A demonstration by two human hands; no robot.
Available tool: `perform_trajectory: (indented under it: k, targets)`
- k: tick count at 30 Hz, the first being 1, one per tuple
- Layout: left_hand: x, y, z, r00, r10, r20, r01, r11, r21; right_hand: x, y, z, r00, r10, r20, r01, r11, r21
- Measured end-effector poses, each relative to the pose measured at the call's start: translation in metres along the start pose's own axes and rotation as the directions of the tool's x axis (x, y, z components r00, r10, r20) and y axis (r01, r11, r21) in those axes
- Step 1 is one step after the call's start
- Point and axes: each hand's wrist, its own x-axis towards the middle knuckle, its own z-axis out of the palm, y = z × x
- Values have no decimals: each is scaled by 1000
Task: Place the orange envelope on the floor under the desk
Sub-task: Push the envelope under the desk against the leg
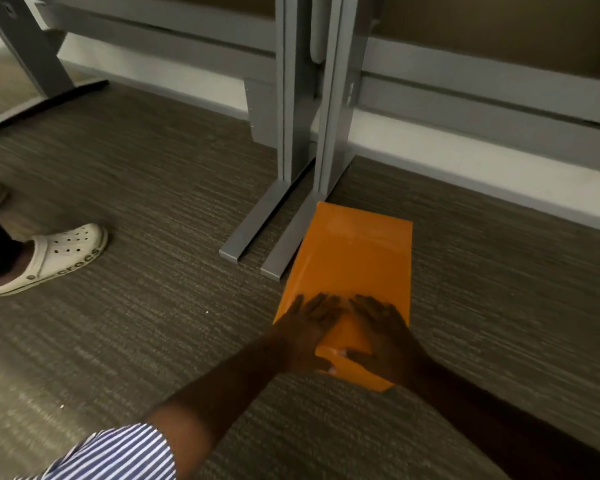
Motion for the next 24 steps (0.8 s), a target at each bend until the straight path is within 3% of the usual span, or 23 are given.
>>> perform_trajectory:
  k: [9, 19, 24]
  targets:
    - [0, -9, -9, 996, -31, 82, 20, 992, 127, 0, -6, 22, 986, 107, 129, -99, 993, -71]
    - [48, -38, -33, 990, -65, 125, 44, 986, 164, 51, 17, 20, 984, 172, 41, -172, 985, -11]
    - [83, -54, -49, 991, -72, 108, 61, 993, 100, 82, 41, 10, 988, 150, 34, -149, 988, -40]
